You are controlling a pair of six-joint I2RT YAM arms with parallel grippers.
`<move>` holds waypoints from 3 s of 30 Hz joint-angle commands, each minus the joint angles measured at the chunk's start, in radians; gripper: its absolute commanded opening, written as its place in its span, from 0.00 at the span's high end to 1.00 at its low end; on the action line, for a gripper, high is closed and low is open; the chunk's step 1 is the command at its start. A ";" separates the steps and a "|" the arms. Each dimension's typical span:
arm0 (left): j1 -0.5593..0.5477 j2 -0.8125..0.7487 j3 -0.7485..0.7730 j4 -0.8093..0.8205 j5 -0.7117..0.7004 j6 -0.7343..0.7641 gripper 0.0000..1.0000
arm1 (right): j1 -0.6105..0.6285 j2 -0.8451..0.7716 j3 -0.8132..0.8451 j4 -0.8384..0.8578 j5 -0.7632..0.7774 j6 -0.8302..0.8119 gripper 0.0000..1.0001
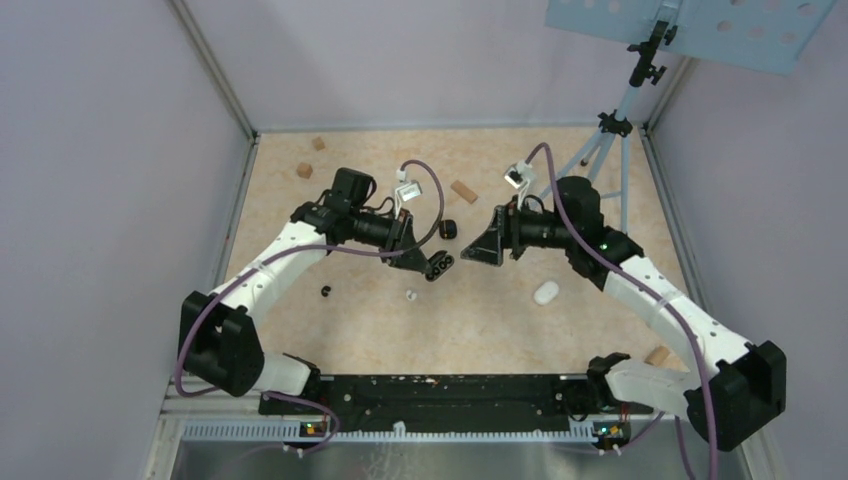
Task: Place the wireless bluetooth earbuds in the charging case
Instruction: Pass from the left arm to the right
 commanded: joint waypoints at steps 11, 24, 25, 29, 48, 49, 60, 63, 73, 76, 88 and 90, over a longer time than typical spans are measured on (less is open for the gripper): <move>-0.005 -0.017 0.024 -0.143 0.100 0.182 0.98 | 0.004 0.155 -0.074 0.333 -0.355 0.136 0.25; -0.012 -0.012 0.032 -0.143 0.093 0.163 1.00 | 0.054 0.264 -0.071 0.491 -0.303 0.217 0.29; -0.012 -0.013 0.032 -0.143 0.092 0.161 1.00 | 0.064 0.277 -0.065 0.484 -0.314 0.212 0.29; -0.014 -0.013 0.033 -0.143 0.089 0.160 1.00 | 0.115 0.321 -0.028 0.420 -0.335 0.166 0.32; -0.027 -0.023 0.034 -0.168 0.079 0.172 1.00 | 0.132 0.331 -0.020 0.456 -0.288 0.191 0.34; -0.027 -0.024 0.034 -0.168 0.079 0.172 1.00 | 0.132 0.331 -0.014 0.443 -0.279 0.182 0.33; -0.028 -0.026 0.027 -0.175 0.071 0.175 1.00 | 0.130 0.301 0.000 0.386 -0.264 0.154 0.48; -0.031 -0.025 0.029 -0.175 0.067 0.175 1.00 | 0.130 0.296 0.002 0.361 -0.269 0.143 0.51; -0.041 -0.025 0.027 -0.175 0.063 0.174 1.00 | 0.130 0.275 0.005 0.342 -0.270 0.137 0.60; -0.042 -0.023 0.028 -0.175 0.062 0.176 1.00 | 0.130 0.272 0.004 0.346 -0.270 0.140 0.60; -0.047 -0.024 0.028 -0.186 0.058 0.186 1.00 | 0.130 0.265 0.001 0.332 -0.329 0.129 0.64; -0.048 -0.027 0.031 -0.188 0.058 0.191 1.00 | 0.130 0.262 0.003 0.312 -0.342 0.117 0.60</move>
